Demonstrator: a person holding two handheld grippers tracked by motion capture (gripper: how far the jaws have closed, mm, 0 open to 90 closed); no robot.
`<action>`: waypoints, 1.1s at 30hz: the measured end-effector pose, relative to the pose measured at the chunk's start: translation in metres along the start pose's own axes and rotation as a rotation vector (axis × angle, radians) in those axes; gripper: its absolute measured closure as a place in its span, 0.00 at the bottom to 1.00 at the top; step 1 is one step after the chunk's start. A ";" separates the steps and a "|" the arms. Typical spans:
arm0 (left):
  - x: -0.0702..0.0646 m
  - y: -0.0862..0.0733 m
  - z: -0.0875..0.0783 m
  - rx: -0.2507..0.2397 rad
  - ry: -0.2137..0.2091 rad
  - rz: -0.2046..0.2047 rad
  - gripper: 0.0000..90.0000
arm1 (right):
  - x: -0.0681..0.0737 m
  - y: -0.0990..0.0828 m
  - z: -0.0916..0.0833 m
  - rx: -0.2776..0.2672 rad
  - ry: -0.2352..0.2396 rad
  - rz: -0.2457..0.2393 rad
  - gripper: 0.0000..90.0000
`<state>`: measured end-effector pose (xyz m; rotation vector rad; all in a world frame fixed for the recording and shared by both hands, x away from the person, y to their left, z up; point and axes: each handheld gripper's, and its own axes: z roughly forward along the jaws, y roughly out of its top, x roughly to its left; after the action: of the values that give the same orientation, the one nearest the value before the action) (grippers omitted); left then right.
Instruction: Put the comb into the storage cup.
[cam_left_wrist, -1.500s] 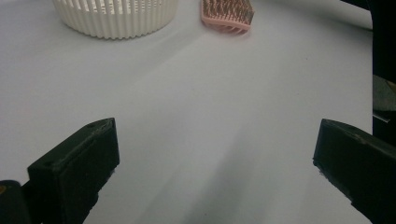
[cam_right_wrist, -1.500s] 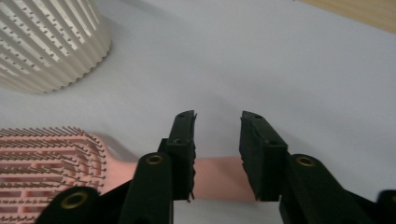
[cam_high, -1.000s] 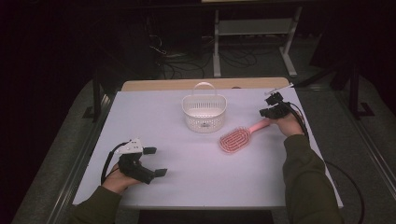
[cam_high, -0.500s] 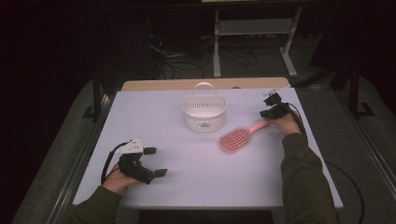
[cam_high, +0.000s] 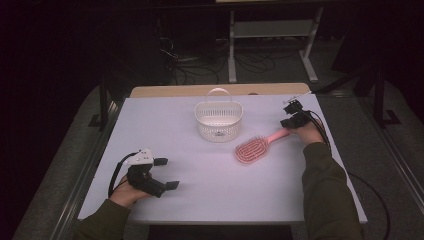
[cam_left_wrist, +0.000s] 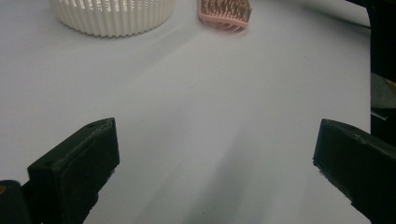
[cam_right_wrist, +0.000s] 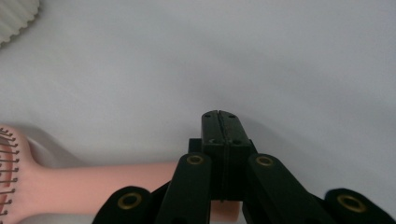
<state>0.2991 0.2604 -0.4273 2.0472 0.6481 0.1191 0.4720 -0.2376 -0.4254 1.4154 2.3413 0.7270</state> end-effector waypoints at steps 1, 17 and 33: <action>0.000 0.000 0.000 0.001 0.000 0.000 0.00 | 0.000 0.000 0.000 0.004 0.000 0.000 0.99; 0.000 0.000 0.001 0.006 -0.002 0.000 0.00 | -0.004 -0.010 -0.008 0.038 0.001 -0.011 0.99; -0.001 0.000 0.002 0.011 -0.003 0.000 0.00 | -0.006 -0.027 -0.020 0.048 0.023 -0.006 0.99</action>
<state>0.2991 0.2584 -0.4283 2.0577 0.6482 0.1134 0.4447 -0.2589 -0.4241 1.4268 2.3947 0.6938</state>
